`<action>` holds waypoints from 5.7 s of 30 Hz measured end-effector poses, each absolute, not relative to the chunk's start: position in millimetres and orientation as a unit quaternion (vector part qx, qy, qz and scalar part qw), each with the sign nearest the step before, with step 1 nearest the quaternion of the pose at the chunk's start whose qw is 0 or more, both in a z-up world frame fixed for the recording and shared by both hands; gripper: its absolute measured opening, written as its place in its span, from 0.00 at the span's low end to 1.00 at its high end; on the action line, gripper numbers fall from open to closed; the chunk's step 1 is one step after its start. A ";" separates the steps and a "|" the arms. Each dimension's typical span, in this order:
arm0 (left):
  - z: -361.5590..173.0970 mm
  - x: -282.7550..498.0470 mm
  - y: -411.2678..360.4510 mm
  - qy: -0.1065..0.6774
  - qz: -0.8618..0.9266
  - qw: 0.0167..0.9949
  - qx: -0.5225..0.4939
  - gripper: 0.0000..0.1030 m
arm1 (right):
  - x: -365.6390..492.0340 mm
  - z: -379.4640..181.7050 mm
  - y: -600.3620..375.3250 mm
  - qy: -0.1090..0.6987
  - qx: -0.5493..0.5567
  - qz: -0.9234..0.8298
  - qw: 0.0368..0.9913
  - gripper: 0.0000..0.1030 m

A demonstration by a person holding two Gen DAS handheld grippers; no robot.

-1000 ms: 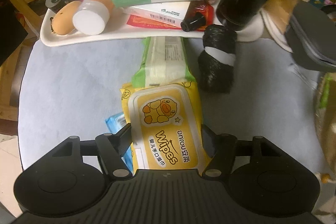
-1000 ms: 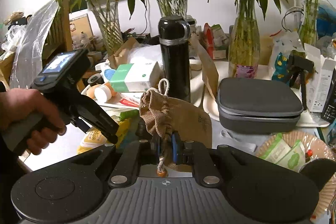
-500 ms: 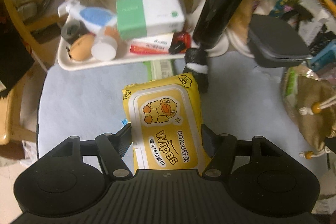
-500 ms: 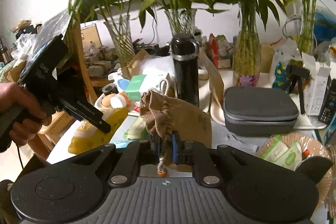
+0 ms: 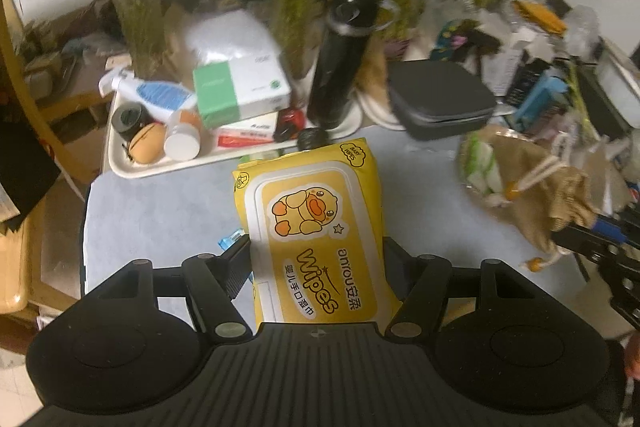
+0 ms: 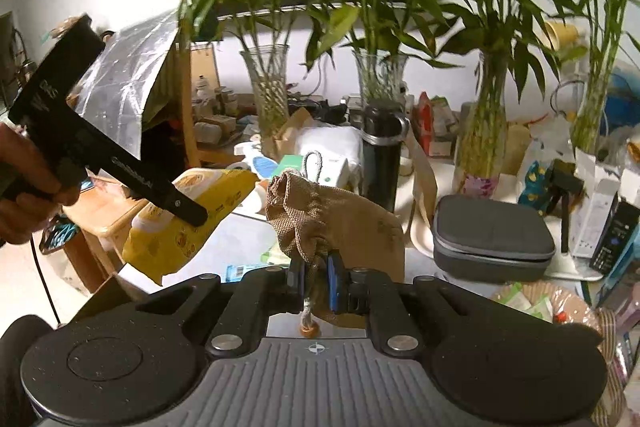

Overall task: Organize soft objects
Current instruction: 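Lift the yellow wipes pack with the left gripper while the right gripper carries the pouch toward the box, then lower both grippers into the box and release the wipes pack and pouch, then withdraw both grippers from the box back over the table, then move the left gripper to the blue wet-wipe packet and close on it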

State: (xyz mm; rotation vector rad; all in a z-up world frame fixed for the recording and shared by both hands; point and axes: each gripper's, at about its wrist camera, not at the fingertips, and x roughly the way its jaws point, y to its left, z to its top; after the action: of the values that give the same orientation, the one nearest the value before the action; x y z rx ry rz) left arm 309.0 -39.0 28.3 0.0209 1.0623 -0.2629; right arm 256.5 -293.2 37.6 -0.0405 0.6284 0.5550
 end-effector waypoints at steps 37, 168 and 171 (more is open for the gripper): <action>20.6 159.9 -5.7 0.421 -0.150 0.892 -0.066 0.82 | 159.8 61.7 -283.5 0.298 -0.044 0.301 0.905 0.13; -145.5 343.3 59.3 0.389 -0.267 0.881 0.035 0.82 | 371.5 -101.3 -306.3 0.429 0.034 0.147 0.890 1.00; -157.2 351.1 51.5 0.399 -0.283 0.871 0.055 0.82 | 374.6 -102.4 -305.4 0.430 0.030 0.145 0.891 1.00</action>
State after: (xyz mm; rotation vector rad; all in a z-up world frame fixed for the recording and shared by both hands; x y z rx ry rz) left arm 351.1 51.5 -157.2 0.1157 0.8343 -0.5908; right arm 374.6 -305.4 -102.4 0.0631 0.8929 0.3012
